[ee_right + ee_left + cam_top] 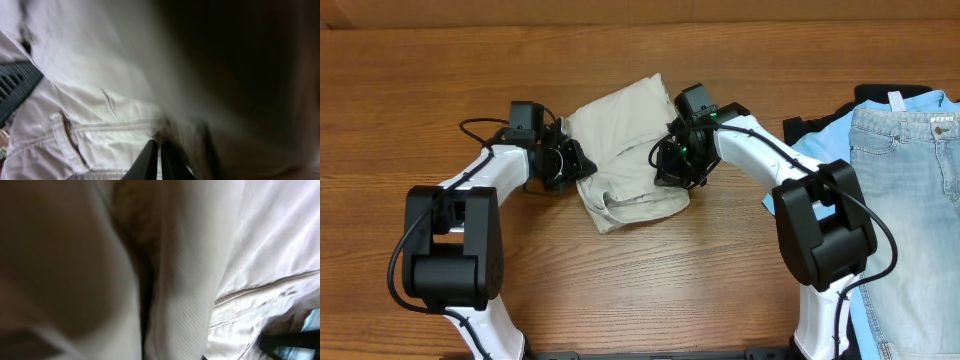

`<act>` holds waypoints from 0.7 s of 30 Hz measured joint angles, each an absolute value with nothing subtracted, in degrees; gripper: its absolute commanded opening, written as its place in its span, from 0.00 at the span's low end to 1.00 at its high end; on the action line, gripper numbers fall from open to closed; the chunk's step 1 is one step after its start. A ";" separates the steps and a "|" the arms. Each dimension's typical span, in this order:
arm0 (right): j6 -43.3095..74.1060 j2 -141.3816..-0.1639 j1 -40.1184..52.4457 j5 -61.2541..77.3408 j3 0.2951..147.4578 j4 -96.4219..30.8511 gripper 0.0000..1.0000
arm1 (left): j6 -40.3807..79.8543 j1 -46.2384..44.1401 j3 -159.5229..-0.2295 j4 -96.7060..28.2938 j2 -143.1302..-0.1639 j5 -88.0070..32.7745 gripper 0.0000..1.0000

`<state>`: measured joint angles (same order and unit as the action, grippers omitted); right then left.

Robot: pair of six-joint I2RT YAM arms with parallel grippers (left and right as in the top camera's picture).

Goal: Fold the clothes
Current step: 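Carry the folded shorts to the upper-left table corner with the left gripper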

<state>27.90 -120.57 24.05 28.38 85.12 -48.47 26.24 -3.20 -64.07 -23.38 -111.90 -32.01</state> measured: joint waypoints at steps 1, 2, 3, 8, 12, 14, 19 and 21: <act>27.03 -120.03 23.99 28.18 85.03 -48.53 0.08 | 24.53 -2.74 -64.82 -26.22 -111.90 -32.10 0.04; 26.28 -119.07 23.92 27.97 84.93 -48.62 0.08 | 22.68 -2.20 -65.58 -29.23 -111.90 -32.16 0.04; 25.67 -117.86 23.79 27.66 84.88 -48.86 0.09 | 20.93 -1.48 -66.52 -32.18 -111.98 -32.25 0.04; 23.49 -107.81 21.93 26.55 84.84 -49.76 0.13 | 15.11 5.28 -73.93 -41.87 -113.16 -33.98 0.04; 22.94 -102.72 20.58 26.04 85.08 -51.88 0.13 | 16.25 12.53 -81.03 -40.12 -113.58 -37.01 0.04; 22.76 -102.50 20.40 25.34 85.08 -53.10 0.13 | 17.96 16.51 -83.29 -36.71 -113.58 -37.41 0.04; 22.48 -103.13 20.60 23.09 85.06 -54.15 0.13 | 23.73 25.96 -83.96 -30.24 -113.60 -30.89 0.06; 22.46 -103.13 20.67 22.74 85.06 -54.17 0.13 | 26.76 28.71 -83.72 -27.64 -113.60 -27.07 0.07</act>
<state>22.46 -103.13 20.67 22.74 85.06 -54.17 26.76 28.71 -83.72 -27.64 -113.60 -27.07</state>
